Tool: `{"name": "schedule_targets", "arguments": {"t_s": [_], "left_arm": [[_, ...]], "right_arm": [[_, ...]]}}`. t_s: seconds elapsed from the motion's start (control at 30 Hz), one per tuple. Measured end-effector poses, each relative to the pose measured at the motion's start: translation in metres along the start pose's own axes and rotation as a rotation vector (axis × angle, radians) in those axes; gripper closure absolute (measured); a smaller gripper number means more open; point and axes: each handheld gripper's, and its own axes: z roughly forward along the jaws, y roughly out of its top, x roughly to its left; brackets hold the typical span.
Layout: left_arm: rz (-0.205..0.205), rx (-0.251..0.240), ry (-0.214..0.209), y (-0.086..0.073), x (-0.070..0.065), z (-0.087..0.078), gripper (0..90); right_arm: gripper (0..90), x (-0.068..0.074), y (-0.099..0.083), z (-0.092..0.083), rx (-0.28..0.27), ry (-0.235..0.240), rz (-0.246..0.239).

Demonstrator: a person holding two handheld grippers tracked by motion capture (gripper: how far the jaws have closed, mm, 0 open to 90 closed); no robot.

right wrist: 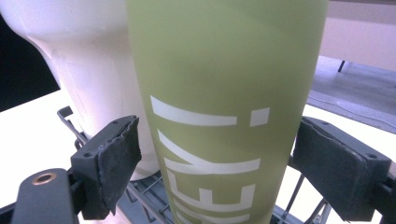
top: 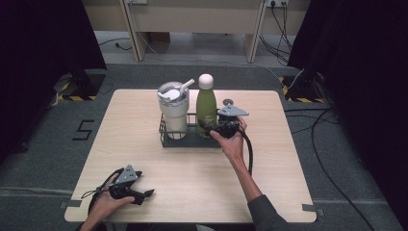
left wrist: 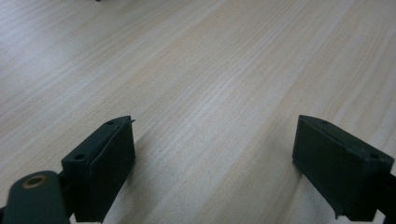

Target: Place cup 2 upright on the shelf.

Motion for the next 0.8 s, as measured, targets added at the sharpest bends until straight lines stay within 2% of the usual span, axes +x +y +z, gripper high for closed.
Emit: {"name": "schedule_targets", "arguments": {"t_s": [0.27, 0.33, 0.8], "left_arm": [[0.001, 0.001, 0.0, 0.0, 0.0, 0.0, 12.4], [0.0, 0.0, 0.0, 0.0, 0.0, 0.0, 12.4], [0.001, 0.001, 0.0, 0.0, 0.0, 0.0, 12.4]], "right_arm": [[15.3, 0.001, -0.001, -0.005, 0.001, 0.003, 0.0], [15.3, 0.001, -0.002, -0.007, 0.003, -0.004, -0.012], [15.4, -0.001, -0.005, -0.023, -0.005, -0.006, -0.004]]}}
